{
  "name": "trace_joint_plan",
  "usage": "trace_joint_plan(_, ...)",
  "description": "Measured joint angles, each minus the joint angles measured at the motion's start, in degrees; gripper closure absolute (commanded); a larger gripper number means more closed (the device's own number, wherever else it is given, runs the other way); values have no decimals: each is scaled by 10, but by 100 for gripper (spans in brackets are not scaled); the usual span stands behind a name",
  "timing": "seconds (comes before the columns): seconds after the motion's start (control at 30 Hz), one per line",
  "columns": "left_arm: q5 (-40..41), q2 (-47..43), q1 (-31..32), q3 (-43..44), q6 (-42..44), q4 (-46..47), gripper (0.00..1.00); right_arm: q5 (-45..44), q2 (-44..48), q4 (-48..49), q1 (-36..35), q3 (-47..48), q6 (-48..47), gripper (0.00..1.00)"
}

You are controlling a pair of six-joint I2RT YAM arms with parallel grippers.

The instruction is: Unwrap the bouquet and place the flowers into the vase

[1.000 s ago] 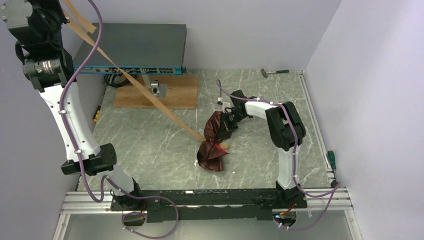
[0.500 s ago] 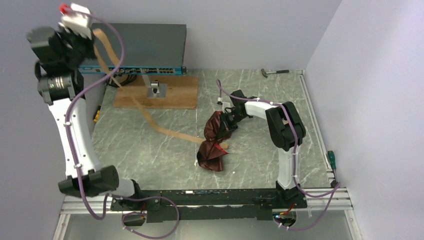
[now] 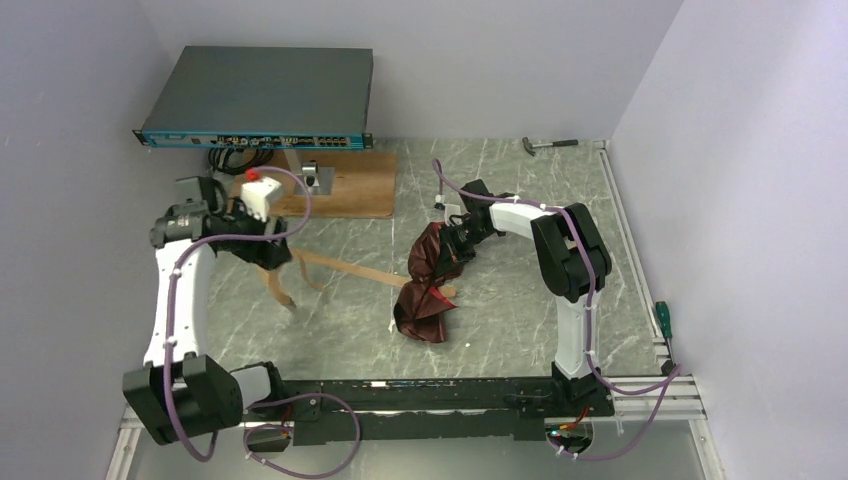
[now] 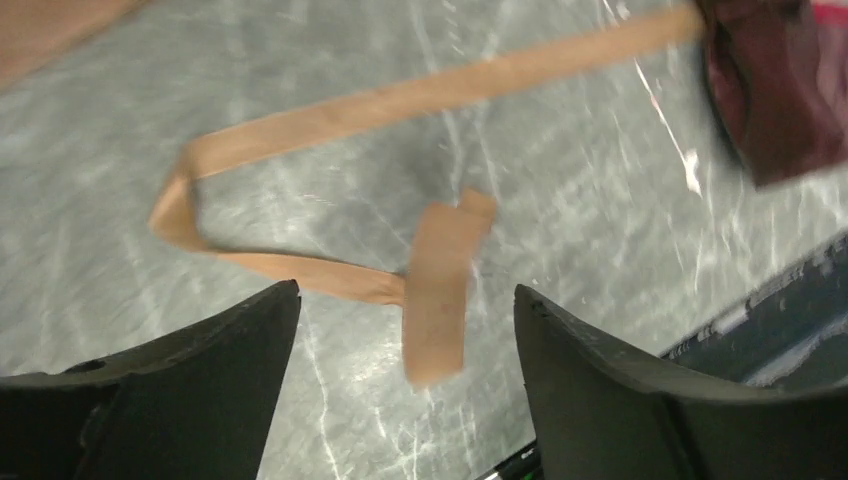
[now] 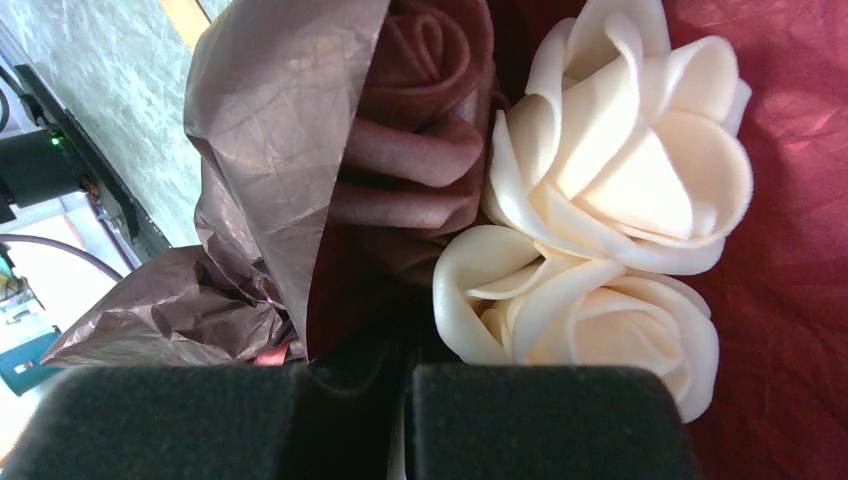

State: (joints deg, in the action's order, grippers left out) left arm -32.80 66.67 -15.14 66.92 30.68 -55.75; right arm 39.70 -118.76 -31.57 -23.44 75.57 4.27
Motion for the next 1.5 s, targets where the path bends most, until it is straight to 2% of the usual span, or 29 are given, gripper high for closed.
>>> trace_joint_plan(0.07, 7, 18, 33, -18, 31, -16, 10, 0, 0, 0, 0, 0, 0, 100)
trace_joint_plan(0.23, 18, 68, 185, -56, 98, -7, 12, 0, 0, 0, 0, 0, 0, 100)
trace_joint_plan(0.3, 18, 104, 226, -56, 119, 7, 13, 0, 0, 0, 0, 0, 0, 100)
trace_joint_plan(0.5, 55, 253, 303, -34, 162, 61, 20, 0, 0, 0, 0, 0, 0, 100)
trace_joint_plan(0.67, 92, 333, 345, -9, 160, 120, 25, 0, 0, 0, 0, 0, 0, 100)
trace_joint_plan(0.87, 121, 372, 365, 7, 145, 184, 28, 0, 2, 2, 0, -2, 0, 100)
trace_joint_plan(0.93, 130, 375, 370, 7, 146, 198, 32, 0, 2, 2, 0, -2, 0, 100)
trace_joint_plan(1.0, 137, 376, 372, 5, 148, 213, 40, 0, 2, 2, 0, -2, 0, 100)
trace_joint_plan(1.13, 151, 377, 371, -7, 159, 226, 67, 0, 2, 3, 0, -3, 0, 100)
trace_joint_plan(1.33, 151, 334, 327, -61, 186, 234, 100, 0, 3, 4, 0, -3, 0, 100)
trace_joint_plan(1.5, 162, 262, 224, -111, 225, 172, 100, -1, 3, 4, 0, -3, 0, 100)
